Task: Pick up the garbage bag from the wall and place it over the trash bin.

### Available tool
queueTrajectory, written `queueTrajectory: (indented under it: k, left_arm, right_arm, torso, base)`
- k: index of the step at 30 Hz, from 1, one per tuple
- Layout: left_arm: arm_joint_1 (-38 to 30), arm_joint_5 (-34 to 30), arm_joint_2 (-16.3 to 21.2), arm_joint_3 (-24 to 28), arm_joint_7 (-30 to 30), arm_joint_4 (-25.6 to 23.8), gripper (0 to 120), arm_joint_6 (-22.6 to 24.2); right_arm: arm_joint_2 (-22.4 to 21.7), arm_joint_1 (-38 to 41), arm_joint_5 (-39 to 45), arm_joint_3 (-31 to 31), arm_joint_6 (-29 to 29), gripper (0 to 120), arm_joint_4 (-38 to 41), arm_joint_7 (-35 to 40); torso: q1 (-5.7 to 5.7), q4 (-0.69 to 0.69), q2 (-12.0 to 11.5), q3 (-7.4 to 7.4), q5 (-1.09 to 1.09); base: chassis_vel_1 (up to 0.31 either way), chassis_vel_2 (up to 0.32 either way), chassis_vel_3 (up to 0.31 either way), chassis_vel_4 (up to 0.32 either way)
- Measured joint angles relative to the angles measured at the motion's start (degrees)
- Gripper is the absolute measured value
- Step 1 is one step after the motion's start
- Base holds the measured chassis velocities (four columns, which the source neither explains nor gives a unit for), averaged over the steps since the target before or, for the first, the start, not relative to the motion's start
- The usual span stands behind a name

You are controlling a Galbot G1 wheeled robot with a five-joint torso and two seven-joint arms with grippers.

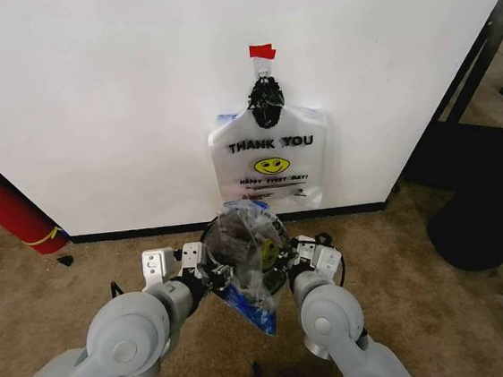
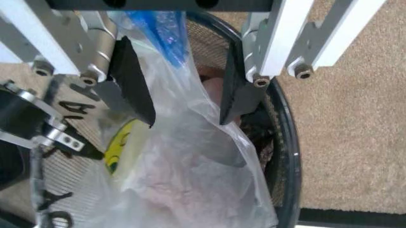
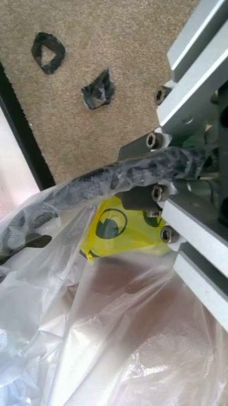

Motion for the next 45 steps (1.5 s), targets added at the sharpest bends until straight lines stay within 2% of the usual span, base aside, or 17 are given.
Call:
queueTrajectory:
  k: [3, 8, 10, 13, 23, 28, 34, 40, 45]
  left_arm:
    - [-0.16, -0.05, -0.15, 0.21, -0.45, 0.48, 37, -0.09]
    - [-0.56, -0.07, -0.43, 0.67, -1.34, 1.00, 16, -0.74]
    - [-0.61, -0.08, -0.52, 0.73, -1.46, 1.10, 12, -0.90]
    - [-0.62, -0.12, -0.65, 0.81, -1.55, 1.15, 0, -1.35]
    - [0.30, 0.04, -0.58, -0.09, -1.20, 0.44, 0, -2.05]
    - [2.59, 1.45, 0.20, -3.56, 0.59, -2.05, 0, -3.25]
    - [4.52, 2.96, 1.51, -7.40, 1.30, -2.58, 0, -4.29]
    - [4.72, 3.77, 1.23, -7.51, 2.18, -1.47, 0, -4.57]
    - [3.76, 1.40, 0.08, -6.03, 3.32, -2.84, 0, -4.54]
  right_arm:
    - [-0.05, -0.01, -0.01, 0.08, 0.08, 0, 0.07, -0.05]
    - [-0.08, -0.11, 0.01, 0.10, 0.20, 0, 0.37, -0.15]
    - [-0.06, -0.12, 0.02, 0.10, 0.23, 0, 0.40, -0.17]
    - [0.02, -0.13, 0.02, 0.06, 0.31, 0, 0.45, -0.23]
    - [-0.01, -0.27, -0.16, 0.36, 0.60, 0, 0.29, -0.43]
    - [0.07, -0.28, 0.35, 1.47, 1.15, 0, -0.45, -0.55]
    - [-0.51, -0.52, 1.79, 2.36, 1.39, 0, -0.46, -0.84]
    - [-1.15, -1.62, 2.40, 3.88, 1.56, 0, 0.63, -1.30]
    - [-1.36, -1.66, 2.27, 4.00, 1.56, 0, 0.82, -1.37]
  torso:
    - [0.00, 0.00, 0.00, 0.00, 0.00]
    - [0.00, 0.00, 0.00, 0.00, 0.00]
    - [0.00, 0.00, 0.00, 0.00, 0.00]
    - [0.00, 0.00, 0.00, 0.00, 0.00]
    - [0.00, 0.00, 0.00, 0.00, 0.00]
    - [0.00, 0.00, 0.00, 0.00, 0.00]
    - [-0.01, 0.00, 0.00, 0.00, 0.00]
    - [-0.01, -0.01, 0.00, 0.00, -0.02]
    - [-0.01, 0.00, 0.00, 0.00, 0.00]
  base:
    - [0.000, 0.000, 0.000, 0.000]
    - [0.000, 0.000, 0.000, 0.000]
    - [0.000, 0.000, 0.000, 0.000]
    - [0.000, 0.000, 0.000, 0.000]
    - [0.000, 0.000, 0.000, 0.000]
    - [0.000, 0.000, 0.000, 0.000]
    - [0.000, 0.000, 0.000, 0.000]
    - [0.000, 0.000, 0.000, 0.000]
    - [0.000, 0.000, 0.000, 0.000]
